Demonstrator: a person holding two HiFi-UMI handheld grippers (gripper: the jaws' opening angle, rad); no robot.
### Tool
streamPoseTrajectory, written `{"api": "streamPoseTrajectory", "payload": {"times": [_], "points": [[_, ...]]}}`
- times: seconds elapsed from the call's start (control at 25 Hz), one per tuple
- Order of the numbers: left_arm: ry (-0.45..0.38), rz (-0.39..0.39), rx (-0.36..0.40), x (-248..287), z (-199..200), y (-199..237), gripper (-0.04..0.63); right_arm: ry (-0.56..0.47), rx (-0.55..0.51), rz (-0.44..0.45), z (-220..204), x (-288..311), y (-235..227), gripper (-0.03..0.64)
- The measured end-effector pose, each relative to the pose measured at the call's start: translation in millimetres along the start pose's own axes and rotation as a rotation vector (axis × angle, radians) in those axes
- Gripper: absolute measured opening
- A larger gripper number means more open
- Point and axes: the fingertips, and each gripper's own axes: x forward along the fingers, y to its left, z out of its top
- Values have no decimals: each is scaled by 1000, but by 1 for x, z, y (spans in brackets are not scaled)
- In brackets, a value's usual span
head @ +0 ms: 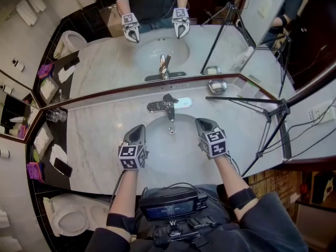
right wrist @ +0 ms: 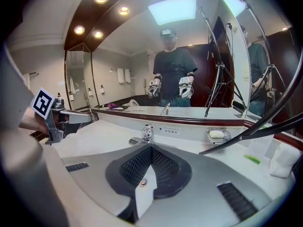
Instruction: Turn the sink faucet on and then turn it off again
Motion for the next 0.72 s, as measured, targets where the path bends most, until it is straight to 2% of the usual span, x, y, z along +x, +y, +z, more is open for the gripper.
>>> {"api": "streamPoseTrajectory", "payload": {"times": [0.12,0.24,0.44,0.56,0.72], "points": [[32,-13,62,16,5,-2,2,7,-4,-2,-2,1,-3,20],[56,-54,166,39,16,-9,39,15,0,0,-4,3,-4,20],[104,-206,322,79,38,-48,171,25,-2,-1,-9,6,-9,21],[128,-266,454,105,38,-66,197,35,8,-2,-13,8,-12,21],[197,-332,666,135,23,-87,236,50,16,-9,-20,12,-18,21]]}}
